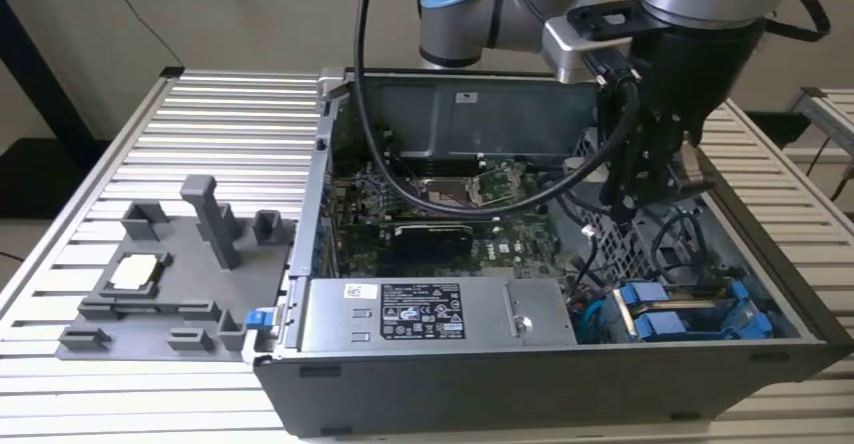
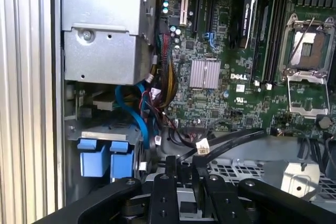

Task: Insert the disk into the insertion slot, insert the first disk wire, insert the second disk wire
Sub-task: 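Insert the second disk wire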

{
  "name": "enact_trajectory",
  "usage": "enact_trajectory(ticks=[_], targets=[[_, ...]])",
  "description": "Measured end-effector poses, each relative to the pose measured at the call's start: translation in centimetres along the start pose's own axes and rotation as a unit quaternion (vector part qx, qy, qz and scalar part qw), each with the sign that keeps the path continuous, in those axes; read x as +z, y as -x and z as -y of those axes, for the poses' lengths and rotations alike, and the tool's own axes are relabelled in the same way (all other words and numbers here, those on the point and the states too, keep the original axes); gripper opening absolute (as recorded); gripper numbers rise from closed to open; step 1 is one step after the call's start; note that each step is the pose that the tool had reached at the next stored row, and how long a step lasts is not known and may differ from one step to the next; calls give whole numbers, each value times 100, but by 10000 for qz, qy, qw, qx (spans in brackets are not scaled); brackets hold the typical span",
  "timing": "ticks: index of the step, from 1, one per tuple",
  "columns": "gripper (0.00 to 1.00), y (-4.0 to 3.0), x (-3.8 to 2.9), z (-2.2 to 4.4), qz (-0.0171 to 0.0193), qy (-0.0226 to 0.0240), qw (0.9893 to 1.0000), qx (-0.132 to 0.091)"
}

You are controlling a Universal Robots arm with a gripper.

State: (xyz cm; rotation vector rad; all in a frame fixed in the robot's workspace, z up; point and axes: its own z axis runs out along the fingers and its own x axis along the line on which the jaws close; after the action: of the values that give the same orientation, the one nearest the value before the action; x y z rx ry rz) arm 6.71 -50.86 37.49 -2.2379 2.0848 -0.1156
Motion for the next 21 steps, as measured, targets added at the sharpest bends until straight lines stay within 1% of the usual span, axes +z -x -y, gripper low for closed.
enact_trajectory(ticks=[1, 3, 5, 7, 9, 12, 21], targets=[[27, 12, 5, -9, -16, -44, 10000, -2], [27, 25, 19, -23, -37, -129, 9999, -5], [27, 28, 34, -31, -53, -182, 9998, -6], [27, 30, 49, -38, -69, -210, 9998, -8], [27, 33, 59, -43, -73, -227, 9997, -9], [27, 33, 72, -50, -73, -241, 9997, -8], [27, 34, 99, -62, -73, -249, 9997, -8]])
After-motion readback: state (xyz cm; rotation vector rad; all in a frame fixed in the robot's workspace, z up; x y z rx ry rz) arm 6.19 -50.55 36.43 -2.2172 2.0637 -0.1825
